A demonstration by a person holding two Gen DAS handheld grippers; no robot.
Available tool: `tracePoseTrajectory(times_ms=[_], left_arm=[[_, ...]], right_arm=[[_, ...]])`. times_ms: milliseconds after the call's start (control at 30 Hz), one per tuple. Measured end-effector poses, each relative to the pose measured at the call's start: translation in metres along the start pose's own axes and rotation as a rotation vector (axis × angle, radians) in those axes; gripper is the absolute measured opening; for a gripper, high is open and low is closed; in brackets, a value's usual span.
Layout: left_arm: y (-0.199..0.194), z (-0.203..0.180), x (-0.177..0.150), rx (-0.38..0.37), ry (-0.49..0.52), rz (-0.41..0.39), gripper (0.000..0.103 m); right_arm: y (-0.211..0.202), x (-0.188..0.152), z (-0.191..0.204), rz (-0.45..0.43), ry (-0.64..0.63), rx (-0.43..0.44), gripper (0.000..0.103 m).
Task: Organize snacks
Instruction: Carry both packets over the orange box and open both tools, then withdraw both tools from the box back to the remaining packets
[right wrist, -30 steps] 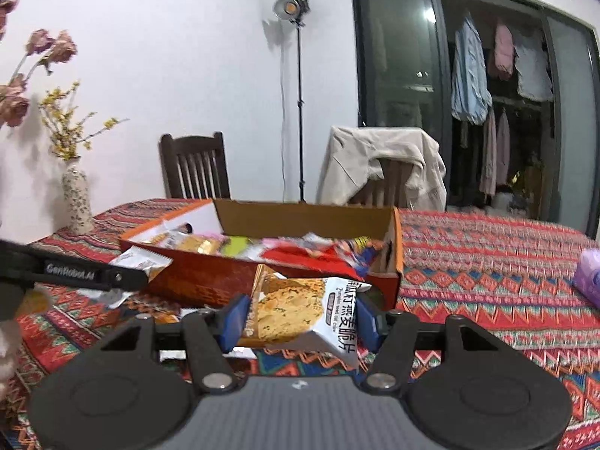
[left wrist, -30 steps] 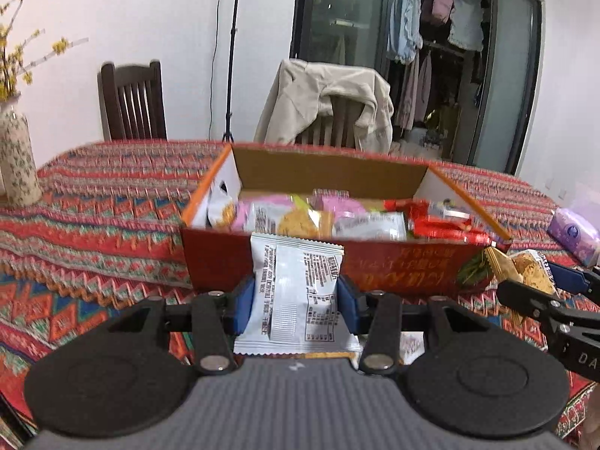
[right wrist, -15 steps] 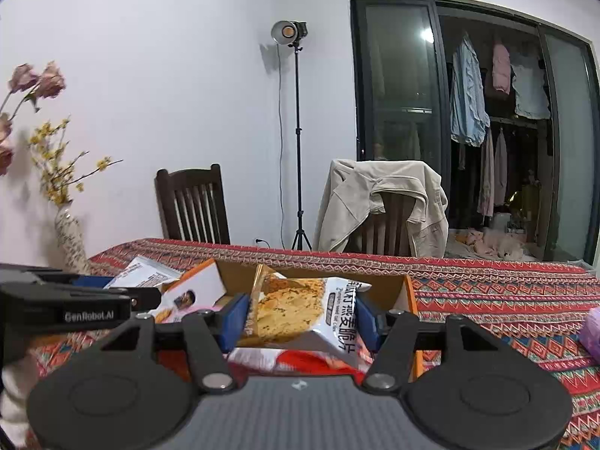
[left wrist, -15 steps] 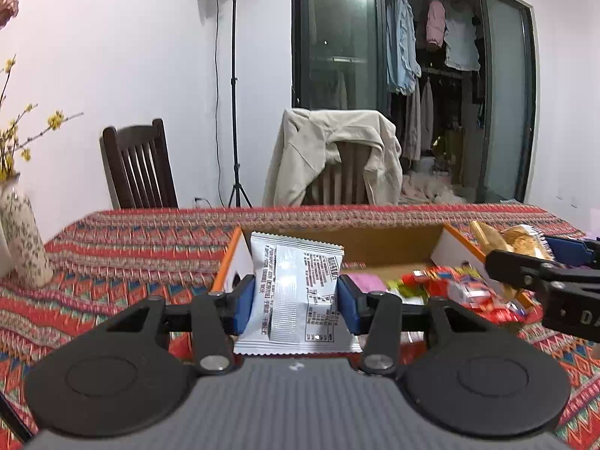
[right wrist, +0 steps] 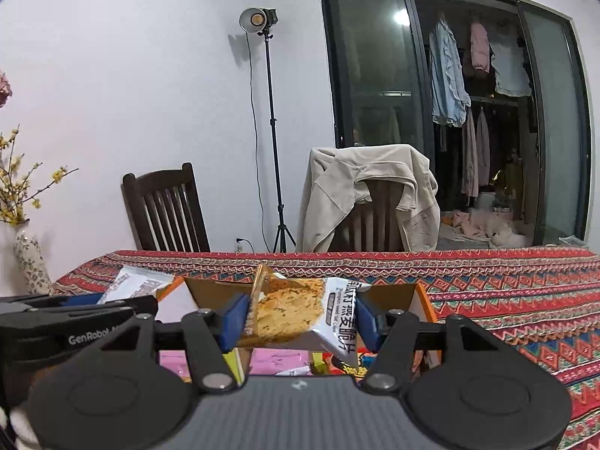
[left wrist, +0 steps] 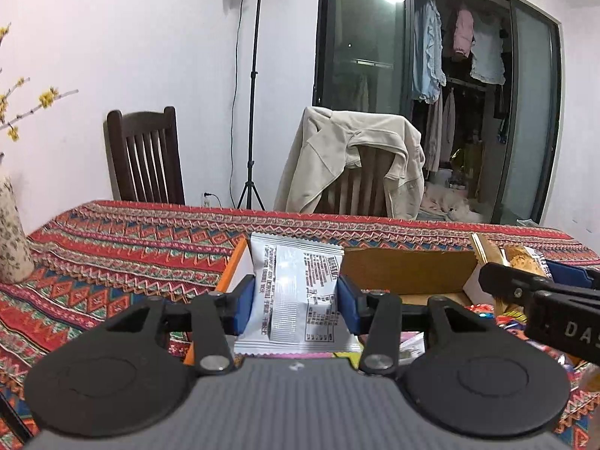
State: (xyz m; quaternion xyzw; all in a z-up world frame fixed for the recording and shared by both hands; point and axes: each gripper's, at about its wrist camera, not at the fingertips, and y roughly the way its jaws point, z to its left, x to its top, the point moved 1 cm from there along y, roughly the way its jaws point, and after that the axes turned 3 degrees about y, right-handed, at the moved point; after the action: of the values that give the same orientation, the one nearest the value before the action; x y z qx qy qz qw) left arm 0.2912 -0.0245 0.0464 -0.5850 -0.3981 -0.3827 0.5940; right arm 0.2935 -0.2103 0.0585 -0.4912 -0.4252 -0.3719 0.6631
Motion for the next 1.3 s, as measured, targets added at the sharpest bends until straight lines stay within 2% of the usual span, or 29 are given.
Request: tracePoseTrajectory(times_ms=[100, 267, 300, 333, 400, 433, 467, 533, 633, 967, 1133, 1300], left_arm=[[0.012, 0.002, -0.011, -0.006, 0.024, 0.012, 0.048], [0.02, 0.004, -0.018, -0.028, 0.027, 0.028, 0.048], [0.019, 0.004, -0.018, -0.027, 0.026, 0.02, 0.054], [0.017, 0.004, -0.019, -0.03, 0.026, 0.011, 0.059], [0.012, 0.005, -0.02, -0.017, 0.015, -0.018, 0.098], [0.009, 0.006, -0.02, -0.006, 0.005, -0.034, 0.103], [0.007, 0.007, -0.021, -0.001, -0.005, -0.052, 0.103], [0.009, 0.009, -0.021, -0.015, -0.016, -0.032, 0.103], [0.015, 0.011, -0.023, 0.002, -0.021, -0.009, 0.103], [0.002, 0.012, -0.015, 0.029, -0.025, -0.021, 0.103], [-0.02, 0.015, 0.003, 0.079, -0.055, 0.01, 0.103], [-0.041, 0.022, 0.004, 0.069, -0.02, 0.034, 0.103]], right_arm=[[0.005, -0.009, -0.005, -0.004, 0.006, 0.029, 0.06], [0.012, -0.015, -0.007, 0.022, -0.003, 0.02, 0.062], [0.012, -0.016, -0.007, 0.026, -0.009, 0.009, 0.066], [0.013, -0.018, -0.006, 0.03, -0.015, -0.007, 0.076], [0.013, -0.019, -0.009, 0.035, -0.003, -0.011, 0.085], [0.012, -0.019, -0.011, 0.037, 0.015, -0.01, 0.092], [0.011, -0.019, -0.015, 0.034, 0.039, -0.012, 0.1], [0.01, -0.018, -0.019, 0.025, 0.064, -0.018, 0.103], [0.012, -0.019, -0.021, 0.034, 0.075, -0.022, 0.103], [0.005, -0.015, -0.017, 0.027, 0.058, -0.013, 0.103], [-0.023, 0.001, -0.01, -0.009, 0.043, 0.016, 0.103], [-0.054, 0.008, -0.001, -0.014, 0.012, 0.059, 0.103]])
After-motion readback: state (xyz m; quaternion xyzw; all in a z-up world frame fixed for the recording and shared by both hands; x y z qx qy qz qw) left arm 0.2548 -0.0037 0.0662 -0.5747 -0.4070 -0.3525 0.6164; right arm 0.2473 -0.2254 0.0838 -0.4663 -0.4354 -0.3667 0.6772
